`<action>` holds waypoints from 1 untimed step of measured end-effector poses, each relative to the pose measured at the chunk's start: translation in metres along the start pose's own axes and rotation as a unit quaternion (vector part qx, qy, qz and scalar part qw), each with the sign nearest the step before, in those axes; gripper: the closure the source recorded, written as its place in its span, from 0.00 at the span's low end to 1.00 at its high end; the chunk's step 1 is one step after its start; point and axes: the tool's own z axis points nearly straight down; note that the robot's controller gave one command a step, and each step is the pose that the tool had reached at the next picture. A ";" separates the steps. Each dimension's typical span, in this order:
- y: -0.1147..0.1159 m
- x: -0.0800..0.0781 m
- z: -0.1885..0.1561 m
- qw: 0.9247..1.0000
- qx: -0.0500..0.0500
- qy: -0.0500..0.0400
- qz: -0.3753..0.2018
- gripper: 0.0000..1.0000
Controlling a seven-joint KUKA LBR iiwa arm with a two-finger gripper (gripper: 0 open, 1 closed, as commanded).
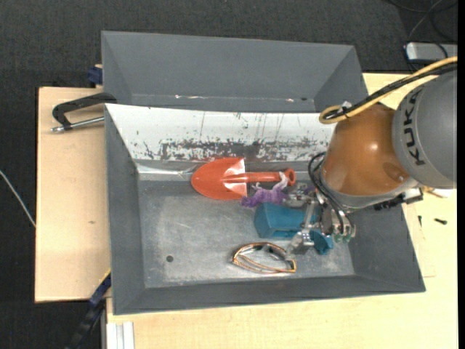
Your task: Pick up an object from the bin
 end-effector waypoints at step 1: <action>-0.007 -0.010 0.028 0.998 0.001 -0.004 -0.058 0.00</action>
Offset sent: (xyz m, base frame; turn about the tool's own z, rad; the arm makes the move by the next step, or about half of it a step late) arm -0.0068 0.0240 -0.0310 0.0058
